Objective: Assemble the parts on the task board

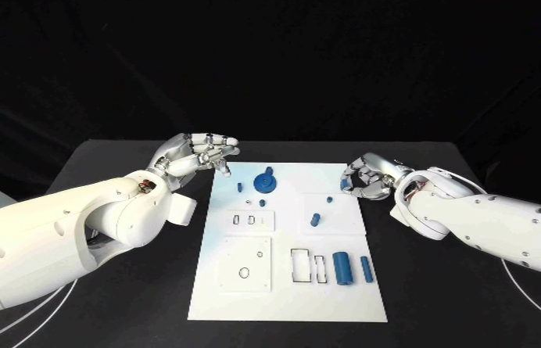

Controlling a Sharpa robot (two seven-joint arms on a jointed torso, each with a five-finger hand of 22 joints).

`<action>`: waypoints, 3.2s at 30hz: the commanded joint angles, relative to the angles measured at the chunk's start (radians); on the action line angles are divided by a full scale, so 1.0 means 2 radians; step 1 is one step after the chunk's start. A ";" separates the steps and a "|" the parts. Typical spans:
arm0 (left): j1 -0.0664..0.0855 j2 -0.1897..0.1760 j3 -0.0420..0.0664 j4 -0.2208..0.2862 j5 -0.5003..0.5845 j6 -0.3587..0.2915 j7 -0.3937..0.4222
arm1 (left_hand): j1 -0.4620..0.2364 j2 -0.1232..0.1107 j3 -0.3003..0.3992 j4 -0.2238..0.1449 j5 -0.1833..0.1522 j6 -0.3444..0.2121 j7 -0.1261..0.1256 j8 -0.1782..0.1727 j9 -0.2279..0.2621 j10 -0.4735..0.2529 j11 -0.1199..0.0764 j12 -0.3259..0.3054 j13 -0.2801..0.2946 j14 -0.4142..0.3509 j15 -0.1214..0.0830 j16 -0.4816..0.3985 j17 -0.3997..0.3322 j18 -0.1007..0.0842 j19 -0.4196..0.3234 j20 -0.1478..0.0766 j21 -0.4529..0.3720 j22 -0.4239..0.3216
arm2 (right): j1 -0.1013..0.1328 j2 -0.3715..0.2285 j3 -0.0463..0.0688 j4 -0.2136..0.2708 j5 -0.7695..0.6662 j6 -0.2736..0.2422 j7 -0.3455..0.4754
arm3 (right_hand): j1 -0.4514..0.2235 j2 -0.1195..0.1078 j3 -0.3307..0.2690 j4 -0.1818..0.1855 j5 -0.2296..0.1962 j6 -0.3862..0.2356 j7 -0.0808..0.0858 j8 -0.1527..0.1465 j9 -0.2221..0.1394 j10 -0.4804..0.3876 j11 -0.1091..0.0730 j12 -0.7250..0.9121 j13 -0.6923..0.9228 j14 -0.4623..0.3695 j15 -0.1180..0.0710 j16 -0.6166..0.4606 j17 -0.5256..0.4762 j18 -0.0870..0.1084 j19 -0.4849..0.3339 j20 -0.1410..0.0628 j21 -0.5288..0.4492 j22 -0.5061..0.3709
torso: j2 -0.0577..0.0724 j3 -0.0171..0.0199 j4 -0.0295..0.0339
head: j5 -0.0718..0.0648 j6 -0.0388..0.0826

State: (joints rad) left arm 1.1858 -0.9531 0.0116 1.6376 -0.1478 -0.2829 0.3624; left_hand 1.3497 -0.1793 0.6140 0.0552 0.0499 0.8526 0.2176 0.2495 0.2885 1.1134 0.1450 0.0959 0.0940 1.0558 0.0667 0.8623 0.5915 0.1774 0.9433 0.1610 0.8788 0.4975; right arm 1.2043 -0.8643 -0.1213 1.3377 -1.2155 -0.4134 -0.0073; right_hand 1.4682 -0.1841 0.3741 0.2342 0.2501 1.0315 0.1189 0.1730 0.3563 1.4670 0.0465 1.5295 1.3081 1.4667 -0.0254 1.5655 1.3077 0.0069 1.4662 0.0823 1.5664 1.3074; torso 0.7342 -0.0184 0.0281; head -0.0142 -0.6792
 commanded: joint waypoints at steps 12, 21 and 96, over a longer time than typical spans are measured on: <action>0.000 0.000 0.000 0.001 0.002 0.008 0.004 | -0.006 0.001 0.003 -0.002 0.000 -0.003 0.004 0.001 0.001 0.000 0.002 -0.003 0.001 -0.003 0.001 0.000 -0.001 0.003 -0.004 -0.001 0.005 0.001 | 0.023 0.000 0.001 0.073 0.006 -0.018 -0.035 | -0.007 0.006 0.005 0.002 0.002 0.005 0.000 0.005 0.002 0.037 -0.003 0.000 0.115 0.052 -0.003 0.003 0.132 -0.003 0.052 -0.003 0.002 0.132 | -0.002 -0.0005 -0.0004 | 0.000 0.000; 0.000 0.002 0.000 -0.001 0.002 0.008 0.003 | -0.006 0.001 0.003 -0.002 0.000 -0.003 0.004 0.001 0.001 0.000 0.002 -0.003 0.001 -0.003 0.001 0.000 -0.001 0.003 -0.004 -0.001 0.005 0.001 | 0.026 0.042 0.000 0.118 -0.031 -0.048 -0.120 | -0.007 0.010 0.011 -0.001 0.006 0.005 0.000 0.007 0.003 0.035 -0.004 -0.003 0.113 0.052 -0.003 0.003 0.132 -0.003 0.052 -0.003 0.002 0.132 | -0.001 -0.0004 0.0010 | 0.003 -0.001; 0.000 0.009 0.000 -0.007 0.002 0.016 -0.002 | -0.008 0.001 0.005 -0.005 0.000 -0.003 0.004 0.001 0.002 0.000 0.002 -0.003 0.001 -0.003 0.001 0.000 -0.002 0.003 -0.006 -0.001 0.008 0.003 | -0.026 0.158 -0.019 0.127 -0.176 -0.040 -0.243 | -0.020 0.001 0.014 -0.006 0.006 -0.001 0.003 0.009 0.004 0.033 -0.001 -0.005 0.111 0.051 0.000 0.002 0.129 -0.003 0.052 -0.001 0.002 0.132 | -0.001 0.0005 0.0014 | 0.010 -0.017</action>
State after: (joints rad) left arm 1.1859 -0.9365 0.0115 1.6219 -0.1477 -0.2701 0.3553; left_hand 1.3404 -0.1780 0.6224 0.0468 0.0499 0.8527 0.2176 0.2495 0.2908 1.1134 0.1450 0.0952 0.0939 1.0558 0.0668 0.8622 0.5890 0.1775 0.9342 0.1591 0.8907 0.5026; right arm 1.1535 -0.5489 -0.1582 1.5892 -1.5449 -0.4933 -0.5018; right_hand 1.4381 -0.1858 0.3988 0.2233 0.2627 1.0282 0.1214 0.1899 0.3630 1.4669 0.0467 1.5254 1.3074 1.4667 -0.0251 1.5654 1.3076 0.0069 1.4661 0.0825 1.5664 1.3073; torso 0.7329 -0.0179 0.0309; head 0.0051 -0.7112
